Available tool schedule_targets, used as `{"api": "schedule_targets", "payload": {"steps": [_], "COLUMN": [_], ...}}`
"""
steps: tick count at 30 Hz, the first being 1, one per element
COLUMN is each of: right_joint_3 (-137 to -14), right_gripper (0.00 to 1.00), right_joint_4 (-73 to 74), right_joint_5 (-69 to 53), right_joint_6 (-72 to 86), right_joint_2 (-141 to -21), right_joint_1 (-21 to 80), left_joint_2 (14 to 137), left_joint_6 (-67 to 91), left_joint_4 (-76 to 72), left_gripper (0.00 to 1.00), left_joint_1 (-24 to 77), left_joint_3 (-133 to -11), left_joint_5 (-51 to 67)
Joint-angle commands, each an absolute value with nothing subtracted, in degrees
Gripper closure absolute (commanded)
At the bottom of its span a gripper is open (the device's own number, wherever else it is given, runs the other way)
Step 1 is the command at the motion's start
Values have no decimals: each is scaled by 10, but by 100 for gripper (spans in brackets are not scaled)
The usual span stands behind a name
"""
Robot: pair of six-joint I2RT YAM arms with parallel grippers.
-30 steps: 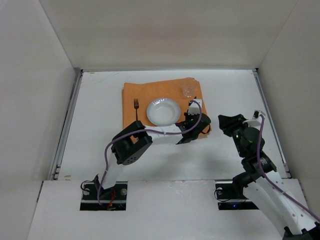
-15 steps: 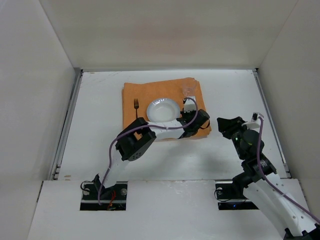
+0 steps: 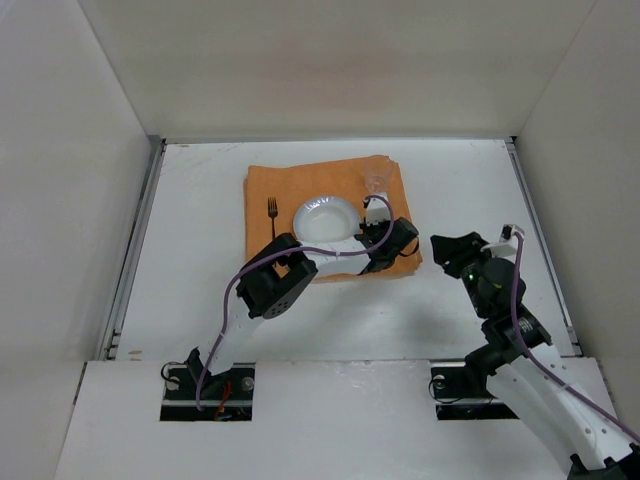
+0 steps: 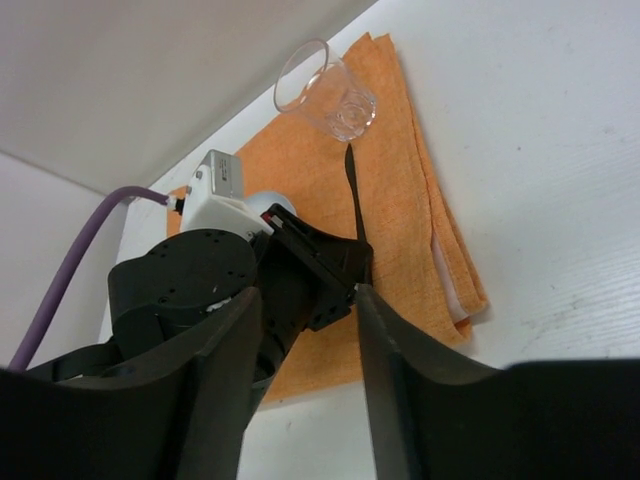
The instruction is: Set the dinner table for one person
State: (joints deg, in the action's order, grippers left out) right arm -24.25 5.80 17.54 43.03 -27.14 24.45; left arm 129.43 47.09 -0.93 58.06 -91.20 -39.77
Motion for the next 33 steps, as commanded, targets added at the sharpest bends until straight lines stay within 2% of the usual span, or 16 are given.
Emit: {"api": "schedule_targets", "payload": {"steps": [1,5,9,12,17,21,22,27,29,33], "right_joint_3": [-245,-250,-252,-253,-255,-253,-253,-257,-266,-286], "right_gripper": [48,42,41,42,43,46,48,72,79,81], "right_joint_4": [32,32,33,32,35,32,30,0,-12,-36], "right_joint_5": [172,172,177,178,188,191,190,192,190,194], "right_joint_6": [428,432,433,437,440,444,444,446,446,442], "right_joint_2": [-272,-261,-259,-262,-249,-259,-268,-323,-356,-410], "right_joint_1": [249,245,240,236,225,219,219,227,232,241], "left_joint_2": [1284,1253,1202,1158,1060,974,946,784,715,566], "left_joint_6": [480,461,432,394,346,334,335,349,361,421], "left_joint_4": [2,-5,-40,-82,-170,-182,-185,-178,-164,-60], "left_gripper": [88,68,50,43,42,43,43,42,42,43], "left_joint_1": [587,596,609,619,620,607,600,546,516,422], "left_joint_3": [-915,-897,-863,-832,-753,-690,-666,-521,-462,-352], "left_joint_5": [-408,-426,-432,-430,-410,-396,-394,-402,-413,-438]}}
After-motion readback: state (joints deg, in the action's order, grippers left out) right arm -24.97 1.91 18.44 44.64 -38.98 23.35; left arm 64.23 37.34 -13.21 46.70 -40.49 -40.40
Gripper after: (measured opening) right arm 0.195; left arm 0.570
